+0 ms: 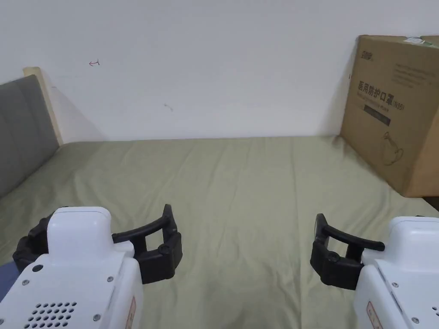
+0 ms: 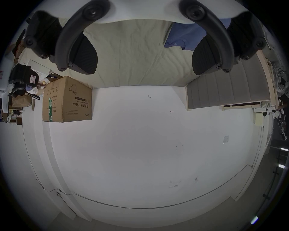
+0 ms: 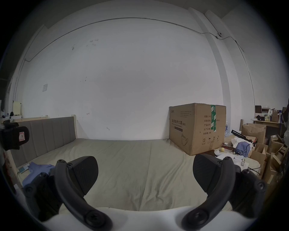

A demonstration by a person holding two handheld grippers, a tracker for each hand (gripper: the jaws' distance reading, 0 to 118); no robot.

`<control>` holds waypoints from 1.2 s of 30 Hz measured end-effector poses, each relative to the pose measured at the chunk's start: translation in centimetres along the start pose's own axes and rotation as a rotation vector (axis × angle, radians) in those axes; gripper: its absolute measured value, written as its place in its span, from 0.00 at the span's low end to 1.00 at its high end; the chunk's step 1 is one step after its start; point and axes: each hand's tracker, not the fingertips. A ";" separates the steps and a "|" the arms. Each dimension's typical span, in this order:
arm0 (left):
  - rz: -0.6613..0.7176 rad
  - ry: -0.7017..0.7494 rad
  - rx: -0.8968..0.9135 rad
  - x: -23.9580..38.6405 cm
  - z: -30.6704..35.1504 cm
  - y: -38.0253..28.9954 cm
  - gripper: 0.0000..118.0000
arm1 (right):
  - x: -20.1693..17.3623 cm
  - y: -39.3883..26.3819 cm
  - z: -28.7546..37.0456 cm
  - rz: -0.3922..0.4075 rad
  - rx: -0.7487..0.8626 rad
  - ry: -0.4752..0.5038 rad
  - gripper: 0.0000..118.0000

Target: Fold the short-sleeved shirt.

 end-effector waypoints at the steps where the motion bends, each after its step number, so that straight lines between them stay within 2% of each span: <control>1: -0.003 0.003 0.002 0.0 0.0 0.1 1.00 | 0.0 0.0 0.0 0.000 -0.001 0.004 1.00; 21: 0.028 0.016 0.010 -0.7 0.2 0.1 1.00 | -0.1 -0.2 0.0 0.011 -0.018 0.003 1.00; 32: -0.017 0.007 -0.006 -0.1 0.0 -0.3 1.00 | -0.2 -0.4 -0.2 0.020 -0.034 0.006 1.00; 34: -0.008 0.002 -0.009 -0.1 -0.1 -0.4 1.00 | -0.4 -0.4 -0.2 0.032 -0.030 0.003 1.00; 36: 0.074 -0.030 -0.011 -0.4 -0.1 -0.5 1.00 | -0.9 -0.3 -0.3 0.086 -0.019 -0.018 1.00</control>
